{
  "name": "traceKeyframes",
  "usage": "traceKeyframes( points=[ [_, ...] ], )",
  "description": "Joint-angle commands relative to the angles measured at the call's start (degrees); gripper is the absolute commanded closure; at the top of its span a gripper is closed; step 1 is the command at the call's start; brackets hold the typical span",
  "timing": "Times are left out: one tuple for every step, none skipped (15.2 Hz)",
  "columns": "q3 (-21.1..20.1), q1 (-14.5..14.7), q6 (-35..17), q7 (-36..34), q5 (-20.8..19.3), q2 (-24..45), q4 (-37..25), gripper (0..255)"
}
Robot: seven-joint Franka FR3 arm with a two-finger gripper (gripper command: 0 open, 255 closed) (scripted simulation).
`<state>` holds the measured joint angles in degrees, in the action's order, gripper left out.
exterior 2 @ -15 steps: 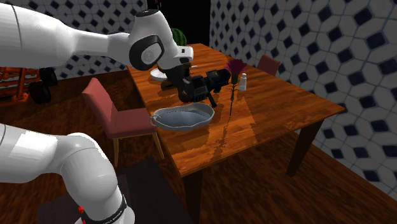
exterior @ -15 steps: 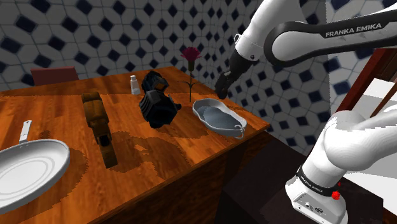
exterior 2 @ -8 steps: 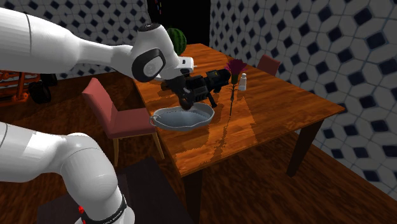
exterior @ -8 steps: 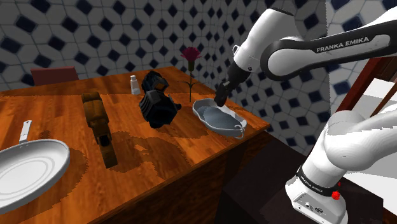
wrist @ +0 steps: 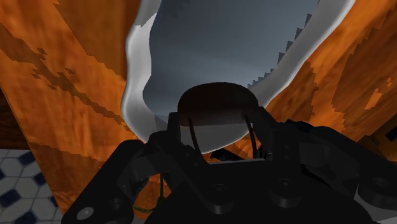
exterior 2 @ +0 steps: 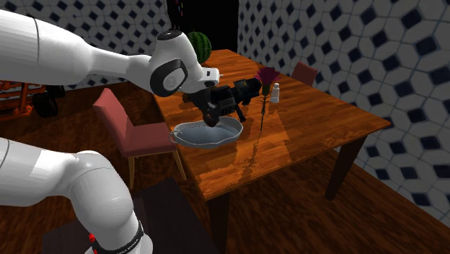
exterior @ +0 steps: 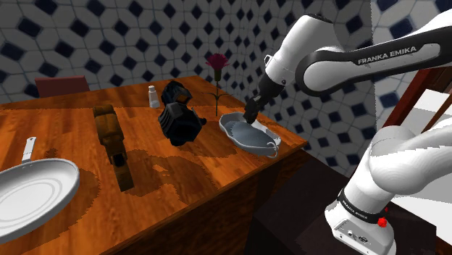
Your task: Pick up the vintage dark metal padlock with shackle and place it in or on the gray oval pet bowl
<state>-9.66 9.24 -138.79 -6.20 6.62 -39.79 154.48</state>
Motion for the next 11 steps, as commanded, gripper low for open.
traceKeyframes(
  points=[
    [0.00, 0.00, -0.01, 0.00, 0.00, 0.00, 0.00, 0],
    [0.00, 0.00, -0.01, 0.00, 0.00, 0.00, 0.00, 0],
    [0.00, 0.00, -0.01, 0.00, 0.00, 0.00, 0.00, 0],
    [0.00, 0.00, -0.01, 0.00, 0.00, 0.00, 0.00, 0],
    [0.00, 0.00, -0.01, 0.00, 0.00, 0.00, 0.00, 0],
    [0.00, 0.00, -0.01, 0.00, 0.00, 0.00, 0.00, 0],
    [0.24, 0.08, 2.42, 0.01, -0.06, -1.70, -0.72, 0],
    [0.48, 0.15, 4.83, 0.01, -0.13, -3.29, -1.53, 0],
    [0.72, 0.20, 7.20, 0.01, -0.21, -4.76, -2.43, 0],
    [0.90, 0.24, 9.04, 0.00, -0.29, -5.84, -3.20, 0],
    [0.90, 0.25, 9.04, -0.01, -0.30, -5.84, -3.20, 0]
  ],
)
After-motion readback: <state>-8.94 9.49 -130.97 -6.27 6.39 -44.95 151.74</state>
